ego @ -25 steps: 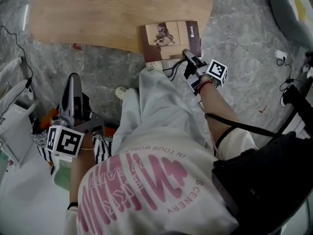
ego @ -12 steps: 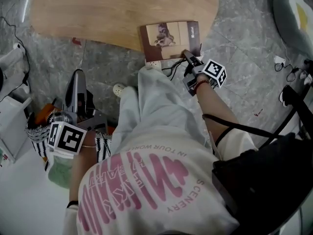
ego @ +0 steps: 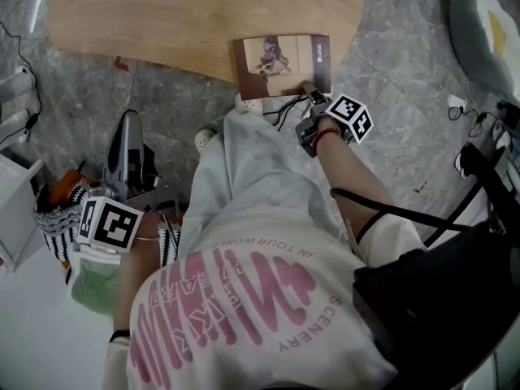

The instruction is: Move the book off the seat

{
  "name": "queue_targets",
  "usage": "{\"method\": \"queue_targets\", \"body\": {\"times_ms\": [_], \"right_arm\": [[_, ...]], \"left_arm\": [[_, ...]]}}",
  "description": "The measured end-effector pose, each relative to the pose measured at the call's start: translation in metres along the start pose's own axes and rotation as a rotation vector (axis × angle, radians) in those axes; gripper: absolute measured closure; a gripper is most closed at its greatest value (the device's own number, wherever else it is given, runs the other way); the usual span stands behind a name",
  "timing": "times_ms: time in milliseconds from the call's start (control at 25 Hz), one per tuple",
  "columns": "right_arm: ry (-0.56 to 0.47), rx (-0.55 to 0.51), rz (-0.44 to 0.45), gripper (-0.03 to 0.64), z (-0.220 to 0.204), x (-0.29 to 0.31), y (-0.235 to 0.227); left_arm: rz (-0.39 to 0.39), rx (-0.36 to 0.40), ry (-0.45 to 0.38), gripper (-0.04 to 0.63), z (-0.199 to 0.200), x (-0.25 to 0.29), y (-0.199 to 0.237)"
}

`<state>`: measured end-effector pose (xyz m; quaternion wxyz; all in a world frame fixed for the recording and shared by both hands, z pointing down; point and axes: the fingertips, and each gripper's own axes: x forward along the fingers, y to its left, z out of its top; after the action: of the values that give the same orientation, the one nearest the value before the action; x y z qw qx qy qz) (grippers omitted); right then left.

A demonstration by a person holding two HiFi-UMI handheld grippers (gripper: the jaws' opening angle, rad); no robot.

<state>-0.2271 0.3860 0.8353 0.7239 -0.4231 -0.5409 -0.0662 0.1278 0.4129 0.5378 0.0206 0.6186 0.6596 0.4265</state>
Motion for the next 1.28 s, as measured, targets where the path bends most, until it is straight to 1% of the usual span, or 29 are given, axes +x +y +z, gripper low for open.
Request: {"method": "queue_targets", "body": {"times_ms": [40,80,200,280,360,440,520,640,800,920,1000,1080,1120,1160,1200,1280], "right_arm": [[-0.008,-0.005,-0.023,0.336,0.0,-0.001,-0.002],[-0.011,0.0,-0.037,0.326,-0.001,-0.002,-0.003],[0.01,0.023,-0.056,0.324,-0.007,-0.005,-0.005],[-0.015,0.02,-0.063,0.324,-0.006,-0.01,-0.003],[-0.074,0.039,-0.044,0.322,-0.002,-0.018,0.004],[-0.124,0.063,-0.012,0.322,-0.001,-0.028,0.013],[-0.149,0.094,0.027,0.322,-0.003,-0.038,0.023],[-0.176,0.141,0.122,0.324,-0.01,-0.052,0.041],[-0.252,0.088,0.201,0.331,-0.016,-0.076,0.063],[-0.281,0.05,0.319,0.35,-0.02,-0.099,0.089],[-0.319,0.021,0.393,0.372,-0.018,-0.117,0.107],[-0.369,-0.009,0.449,0.439,-0.013,-0.136,0.122],[-0.392,-0.016,0.479,0.458,-0.01,-0.146,0.13],[-0.415,-0.016,0.508,0.504,-0.01,-0.156,0.137],[-0.433,-0.014,0.537,0.579,-0.01,-0.166,0.145],[-0.444,-0.037,0.611,0.604,-0.016,-0.188,0.165]], "left_arm": [[-0.007,-0.007,-0.005,0.588,0.0,0.0,0.0],[-0.013,-0.014,-0.011,0.588,0.0,-0.001,0.001],[-0.026,-0.02,-0.036,0.588,0.003,-0.006,0.002],[-0.039,0.02,-0.05,0.588,0.007,-0.01,0.0],[-0.053,0.053,-0.061,0.588,0.013,-0.015,0.001],[-0.058,0.045,-0.079,0.588,0.018,-0.025,0.007],[-0.056,0.029,-0.097,0.588,0.023,-0.037,0.015],[-0.054,0.033,-0.11,0.588,0.029,-0.055,0.026],[-0.042,0.078,-0.103,0.588,0.036,-0.08,0.044],[-0.053,0.106,-0.114,0.588,0.047,-0.097,0.05],[-0.077,0.105,-0.137,0.588,0.057,-0.104,0.052],[-0.107,0.093,-0.158,0.588,0.067,-0.108,0.052],[-0.124,0.077,-0.164,0.588,0.071,-0.11,0.05],[-0.144,0.054,-0.167,0.588,0.075,-0.113,0.047],[-0.172,0.029,-0.167,0.588,0.079,-0.116,0.043],[-0.25,-0.002,-0.159,0.588,0.085,-0.125,0.025]]}}
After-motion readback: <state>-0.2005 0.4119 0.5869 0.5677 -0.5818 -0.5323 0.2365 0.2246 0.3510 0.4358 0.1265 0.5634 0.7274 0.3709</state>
